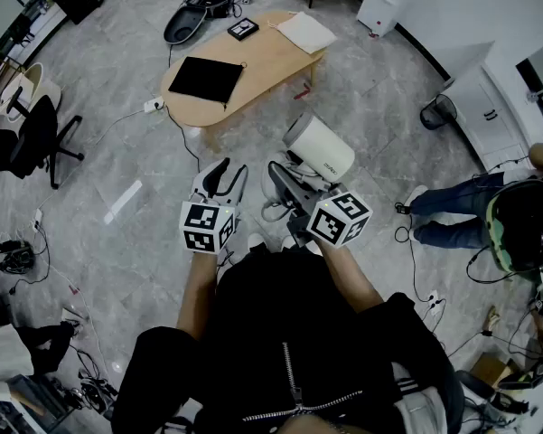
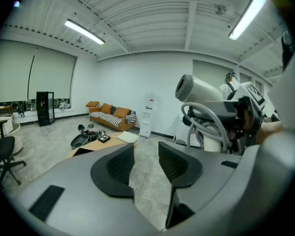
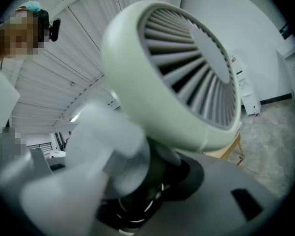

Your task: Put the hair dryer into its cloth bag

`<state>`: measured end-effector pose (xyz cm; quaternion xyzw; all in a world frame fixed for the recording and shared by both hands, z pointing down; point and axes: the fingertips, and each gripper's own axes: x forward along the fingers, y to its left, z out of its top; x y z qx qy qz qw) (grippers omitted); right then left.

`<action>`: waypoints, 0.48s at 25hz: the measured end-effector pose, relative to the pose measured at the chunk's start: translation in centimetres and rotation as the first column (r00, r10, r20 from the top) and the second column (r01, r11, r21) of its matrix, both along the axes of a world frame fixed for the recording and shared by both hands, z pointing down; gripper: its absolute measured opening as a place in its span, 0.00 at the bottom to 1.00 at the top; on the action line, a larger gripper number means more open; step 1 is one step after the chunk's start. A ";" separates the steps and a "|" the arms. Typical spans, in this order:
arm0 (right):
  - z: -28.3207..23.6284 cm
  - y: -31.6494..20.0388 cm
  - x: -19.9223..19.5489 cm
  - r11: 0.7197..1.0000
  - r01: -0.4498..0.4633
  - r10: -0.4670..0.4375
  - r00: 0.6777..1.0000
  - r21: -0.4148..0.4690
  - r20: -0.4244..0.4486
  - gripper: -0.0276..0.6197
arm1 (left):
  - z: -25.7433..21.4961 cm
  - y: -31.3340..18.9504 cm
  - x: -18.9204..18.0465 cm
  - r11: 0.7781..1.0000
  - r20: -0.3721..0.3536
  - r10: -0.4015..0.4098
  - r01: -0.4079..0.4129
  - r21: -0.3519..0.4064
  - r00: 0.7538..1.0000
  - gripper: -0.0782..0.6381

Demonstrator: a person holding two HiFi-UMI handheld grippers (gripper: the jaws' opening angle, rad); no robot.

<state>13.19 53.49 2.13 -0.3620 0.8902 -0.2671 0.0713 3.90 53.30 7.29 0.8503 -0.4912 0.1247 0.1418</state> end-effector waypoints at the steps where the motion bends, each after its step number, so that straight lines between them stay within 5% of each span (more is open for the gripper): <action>1: -0.1 0.1 -0.1 1.000 0.001 -0.001 1.000 -0.001 0.003 0.37 | -0.1 0.1 -0.1 1.000 -0.002 -0.001 0.001 0.001 1.000 0.34; 12: -0.3 0.6 -1.0 0.999 0.040 -0.040 0.999 0.004 0.026 0.38 | 0.0 0.4 -0.6 1.000 0.001 -0.001 0.001 -0.006 1.000 0.34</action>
